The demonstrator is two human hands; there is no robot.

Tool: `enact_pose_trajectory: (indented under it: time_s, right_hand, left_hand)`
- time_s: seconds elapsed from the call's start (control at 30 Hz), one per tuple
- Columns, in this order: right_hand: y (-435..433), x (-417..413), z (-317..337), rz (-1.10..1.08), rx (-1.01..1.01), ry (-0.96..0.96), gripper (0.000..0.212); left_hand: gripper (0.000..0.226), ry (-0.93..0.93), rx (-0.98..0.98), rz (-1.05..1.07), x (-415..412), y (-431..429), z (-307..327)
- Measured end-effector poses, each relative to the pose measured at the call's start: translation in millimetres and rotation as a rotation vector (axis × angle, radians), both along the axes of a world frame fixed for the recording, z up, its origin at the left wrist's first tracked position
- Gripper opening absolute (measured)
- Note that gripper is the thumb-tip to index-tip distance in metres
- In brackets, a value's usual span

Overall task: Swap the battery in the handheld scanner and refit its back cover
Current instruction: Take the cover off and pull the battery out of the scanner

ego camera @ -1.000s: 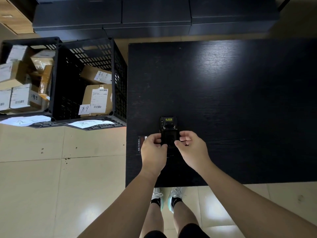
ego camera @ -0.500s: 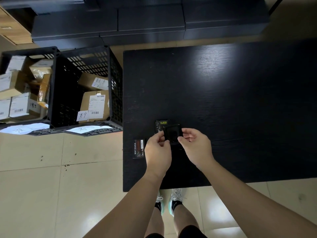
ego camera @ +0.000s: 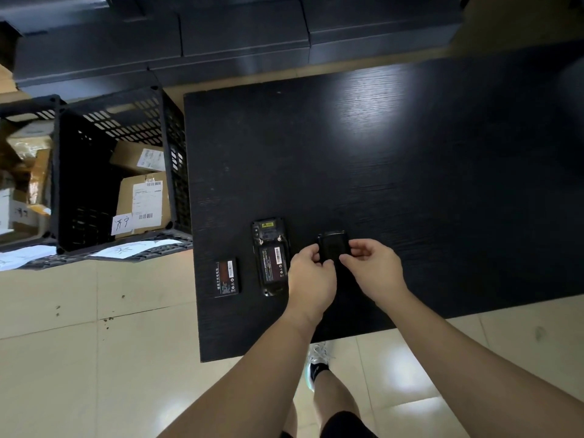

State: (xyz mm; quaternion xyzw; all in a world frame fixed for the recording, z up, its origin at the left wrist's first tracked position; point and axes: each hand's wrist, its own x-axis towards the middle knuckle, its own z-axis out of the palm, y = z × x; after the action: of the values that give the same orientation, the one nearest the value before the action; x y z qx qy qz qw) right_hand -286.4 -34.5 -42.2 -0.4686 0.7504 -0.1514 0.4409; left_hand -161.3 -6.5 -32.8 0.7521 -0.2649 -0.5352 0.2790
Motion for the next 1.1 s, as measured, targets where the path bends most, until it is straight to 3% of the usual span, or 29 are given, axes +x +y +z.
enact_pose_trajectory:
  time_s: [0.57, 0.73, 1.1]
  right_hand:
    - [3.6, 8.0, -13.9, 0.061, -0.017, 0.088, 0.046]
    - [5.2, 9.2, -15.1, 0.060, -0.039, 0.110, 0.047]
    - [8.9, 9.0, -23.7, 0.051, -0.080, 0.120, 0.049]
  left_hand:
    - [0.062, -0.004, 0.099, -0.105, -6.9, -5.8, -12.6]
    - [0.051, -0.040, 0.126, -0.174, -7.4, -7.3, -0.3]
    - [0.061, -0.062, 0.084, -0.193, -8.4, -2.3, -5.2]
